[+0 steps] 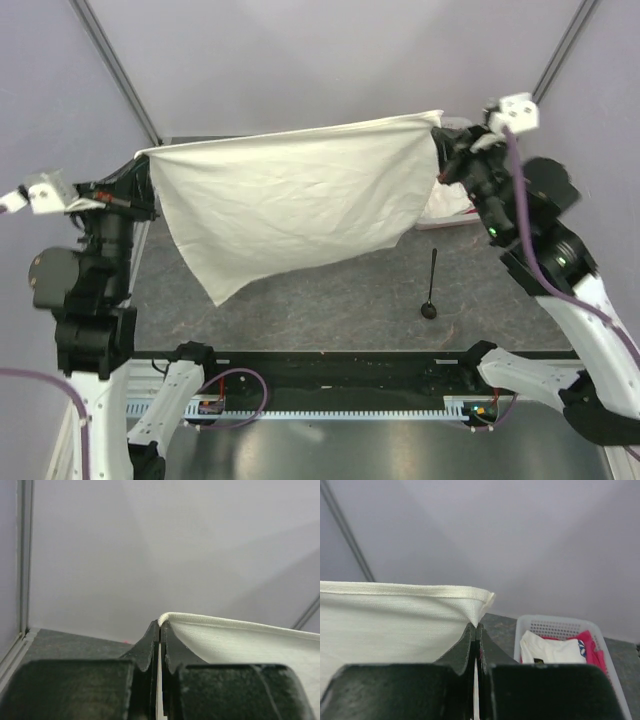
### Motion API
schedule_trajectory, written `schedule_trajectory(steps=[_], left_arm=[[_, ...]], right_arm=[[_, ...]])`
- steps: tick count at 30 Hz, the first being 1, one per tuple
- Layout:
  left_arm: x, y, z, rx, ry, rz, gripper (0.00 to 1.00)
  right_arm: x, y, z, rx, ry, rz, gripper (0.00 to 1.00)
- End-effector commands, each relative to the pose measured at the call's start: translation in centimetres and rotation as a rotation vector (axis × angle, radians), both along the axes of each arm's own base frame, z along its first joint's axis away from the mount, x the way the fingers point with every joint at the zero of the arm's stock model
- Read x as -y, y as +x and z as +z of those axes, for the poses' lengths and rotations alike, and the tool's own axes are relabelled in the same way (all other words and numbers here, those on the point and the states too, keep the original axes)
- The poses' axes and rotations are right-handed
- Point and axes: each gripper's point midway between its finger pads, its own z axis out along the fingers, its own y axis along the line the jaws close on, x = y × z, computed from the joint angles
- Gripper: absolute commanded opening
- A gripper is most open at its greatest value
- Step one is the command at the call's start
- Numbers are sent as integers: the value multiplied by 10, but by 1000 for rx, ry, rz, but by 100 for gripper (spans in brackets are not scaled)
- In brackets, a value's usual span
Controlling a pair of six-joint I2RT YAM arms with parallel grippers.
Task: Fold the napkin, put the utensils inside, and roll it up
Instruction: Flatten the napkin out
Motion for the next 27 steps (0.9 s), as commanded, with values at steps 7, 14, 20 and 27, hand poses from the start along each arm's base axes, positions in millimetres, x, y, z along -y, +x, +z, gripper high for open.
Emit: schedule_trajectory(steps=[7,14,20,27], left_arm=[[-29,136,-65,-234,101,199,2],[-43,132,-50,-213,129,242,2],[-48,78,-25,-108,101,272,2],[-48,19,7,-12,55,268,2]], right_arm=[[-35,149,-103,-234,-288,-334,0],[-44,161,-89,-203,-264,-334,0],[-24,120,-54,-83,-214,-332,0],[6,64,-13,35,-158,-330,0]])
